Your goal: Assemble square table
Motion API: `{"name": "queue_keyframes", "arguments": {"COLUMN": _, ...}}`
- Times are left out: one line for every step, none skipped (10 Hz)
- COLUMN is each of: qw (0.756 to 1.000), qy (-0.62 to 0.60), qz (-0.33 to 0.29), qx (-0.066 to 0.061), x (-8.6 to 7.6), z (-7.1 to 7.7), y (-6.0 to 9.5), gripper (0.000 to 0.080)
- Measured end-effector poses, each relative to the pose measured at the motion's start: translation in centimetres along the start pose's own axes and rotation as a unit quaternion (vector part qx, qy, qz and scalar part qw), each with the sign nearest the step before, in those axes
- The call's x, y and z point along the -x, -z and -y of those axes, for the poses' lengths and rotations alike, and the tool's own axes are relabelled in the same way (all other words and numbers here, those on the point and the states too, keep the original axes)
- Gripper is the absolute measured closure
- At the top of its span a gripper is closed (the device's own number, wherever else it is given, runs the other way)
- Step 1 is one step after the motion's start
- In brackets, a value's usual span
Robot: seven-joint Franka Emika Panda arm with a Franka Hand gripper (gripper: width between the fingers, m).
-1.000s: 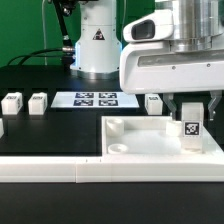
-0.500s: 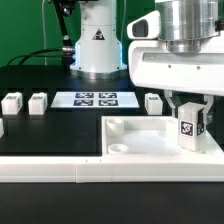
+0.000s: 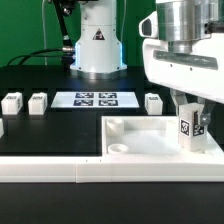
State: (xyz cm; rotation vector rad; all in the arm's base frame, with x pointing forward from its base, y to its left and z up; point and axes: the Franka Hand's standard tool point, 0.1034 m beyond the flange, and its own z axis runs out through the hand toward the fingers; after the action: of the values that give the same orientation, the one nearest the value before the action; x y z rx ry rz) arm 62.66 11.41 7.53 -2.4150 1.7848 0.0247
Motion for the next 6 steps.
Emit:
{"name": "queue_keyframes", "arguments": {"qw": 1.0, "qy": -0.015, "qz": 0.001, "qx": 0.0, "x": 0.0, "z": 0.0, "y": 0.0, "gripper": 0.0508}}
{"name": "queue_keyframes", "arguments": {"qw": 0.999, "qy": -0.049, "qz": 0.001, "qx": 0.0, "x": 0.05, "z": 0.01, "y": -0.01, "gripper": 0.0508}}
{"name": "queue_keyframes", "arguments": {"qw": 0.999, "qy": -0.051, "qz": 0.001, "qx": 0.0, "x": 0.07, "z": 0.01, "y": -0.01, "gripper": 0.0508}}
{"name": "queue_keyframes", "arguments": {"qw": 0.999, "qy": -0.042, "qz": 0.001, "qx": 0.0, "x": 0.1, "z": 0.01, "y": -0.01, "gripper": 0.044}}
{"name": "queue_keyframes", "arguments": {"qw": 1.0, "qy": -0.022, "qz": 0.001, "qx": 0.0, "x": 0.14, "z": 0.02, "y": -0.02, "gripper": 0.0258}}
{"name": "queue_keyframes", "arguments": {"qw": 1.0, "qy": 0.0, "qz": 0.001, "qx": 0.0, "x": 0.25, "z": 0.02, "y": -0.04, "gripper": 0.0184}}
